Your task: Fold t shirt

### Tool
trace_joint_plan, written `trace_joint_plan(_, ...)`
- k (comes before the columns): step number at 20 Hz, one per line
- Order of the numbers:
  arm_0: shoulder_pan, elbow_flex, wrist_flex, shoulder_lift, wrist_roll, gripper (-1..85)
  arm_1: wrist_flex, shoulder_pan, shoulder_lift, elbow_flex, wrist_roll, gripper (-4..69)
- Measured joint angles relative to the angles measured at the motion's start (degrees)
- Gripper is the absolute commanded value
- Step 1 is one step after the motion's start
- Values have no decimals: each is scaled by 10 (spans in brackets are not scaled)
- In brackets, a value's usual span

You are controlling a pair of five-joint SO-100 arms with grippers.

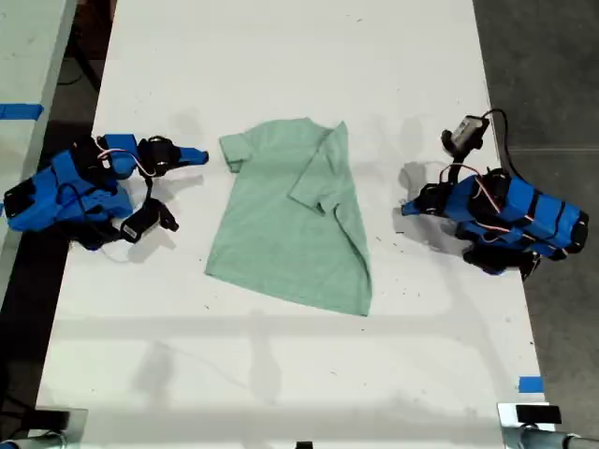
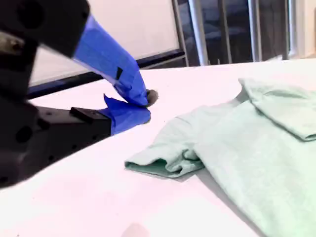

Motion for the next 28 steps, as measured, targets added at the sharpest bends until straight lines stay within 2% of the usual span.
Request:
trace_joint_plan(2,-21,-122,9,-183,33,164,0,0,0,0,0,11)
trace_joint_plan(4,-51,-289,53,-431,86,235,0,0,0,0,0,11)
trace_joint_plan(6,-101,-426,55,-650,173,265,0,0,0,0,0,11)
trace_joint_plan(9,-173,-546,49,-866,302,264,0,0,0,0,0,11)
trace_joint_plan(11,-185,-627,45,-991,334,250,0,0,0,0,0,11)
trace_joint_plan(13,-186,-685,39,-1091,346,209,0,0,0,0,0,11)
trace_joint_plan(14,-187,-710,40,-1132,348,122,0,0,0,0,0,11)
trace_joint_plan(15,-185,-729,34,-1158,350,0,0,0,0,0,0,11)
trace_joint_plan(17,-174,-768,47,-1204,338,-2,0,0,0,0,0,11)
trace_joint_plan(20,-171,-820,104,-1238,290,-3,0,0,0,0,0,11)
trace_joint_plan(23,-160,-885,200,-1232,264,-3,0,0,0,0,0,11)
trace_joint_plan(26,-113,-1057,305,-1255,263,-3,0,0,0,0,0,11)
trace_joint_plan(28,-71,-1164,334,-1262,267,-3,0,0,0,0,0,11)
